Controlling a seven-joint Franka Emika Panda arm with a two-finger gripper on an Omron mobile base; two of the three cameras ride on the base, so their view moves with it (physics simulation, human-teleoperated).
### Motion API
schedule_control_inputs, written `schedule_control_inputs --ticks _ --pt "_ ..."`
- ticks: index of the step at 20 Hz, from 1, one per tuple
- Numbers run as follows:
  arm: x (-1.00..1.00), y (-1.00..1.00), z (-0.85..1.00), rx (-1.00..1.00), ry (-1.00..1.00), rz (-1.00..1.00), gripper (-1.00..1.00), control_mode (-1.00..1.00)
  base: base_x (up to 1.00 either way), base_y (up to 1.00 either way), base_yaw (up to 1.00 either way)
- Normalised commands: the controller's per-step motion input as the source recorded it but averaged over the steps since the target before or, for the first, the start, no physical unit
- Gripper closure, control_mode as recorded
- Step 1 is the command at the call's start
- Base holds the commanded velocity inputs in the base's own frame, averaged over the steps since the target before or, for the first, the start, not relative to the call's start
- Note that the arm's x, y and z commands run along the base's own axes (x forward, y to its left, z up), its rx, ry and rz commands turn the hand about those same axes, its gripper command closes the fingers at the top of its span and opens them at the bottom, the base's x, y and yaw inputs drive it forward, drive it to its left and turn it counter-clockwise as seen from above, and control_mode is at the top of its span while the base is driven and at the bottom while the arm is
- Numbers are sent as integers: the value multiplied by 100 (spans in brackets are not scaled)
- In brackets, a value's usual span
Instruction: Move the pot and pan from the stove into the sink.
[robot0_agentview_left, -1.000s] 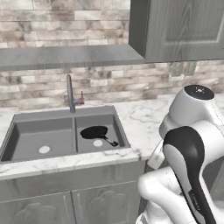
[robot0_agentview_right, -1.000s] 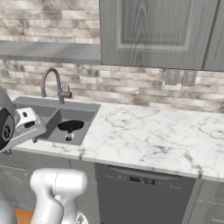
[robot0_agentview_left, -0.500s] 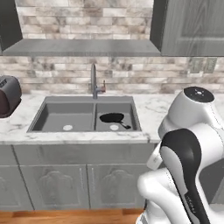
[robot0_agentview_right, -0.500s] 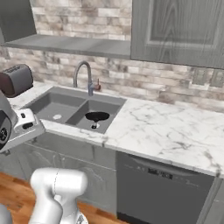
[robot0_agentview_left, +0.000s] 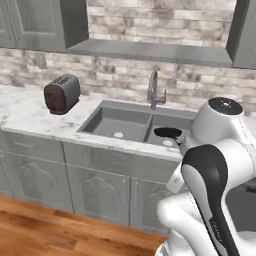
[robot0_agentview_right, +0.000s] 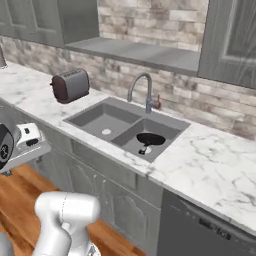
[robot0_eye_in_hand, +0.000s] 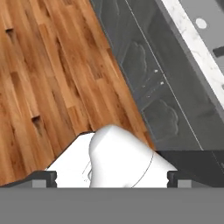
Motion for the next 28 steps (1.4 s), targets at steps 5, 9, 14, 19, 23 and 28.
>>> schedule_control_inputs --ticks 5,9,14,19,23,28 --pt "0 0 0 0 0 0 -100 100 0 0 50" --pt "0 0 0 0 0 0 -100 100 -1 0 50" --pt "0 0 0 0 0 0 -100 100 -2 2 49" --pt "0 0 0 0 0 0 -100 100 -3 6 49" --pt "0 0 0 0 0 0 -100 100 -7 11 45" --pt "0 0 0 0 0 0 -100 100 -14 18 39"
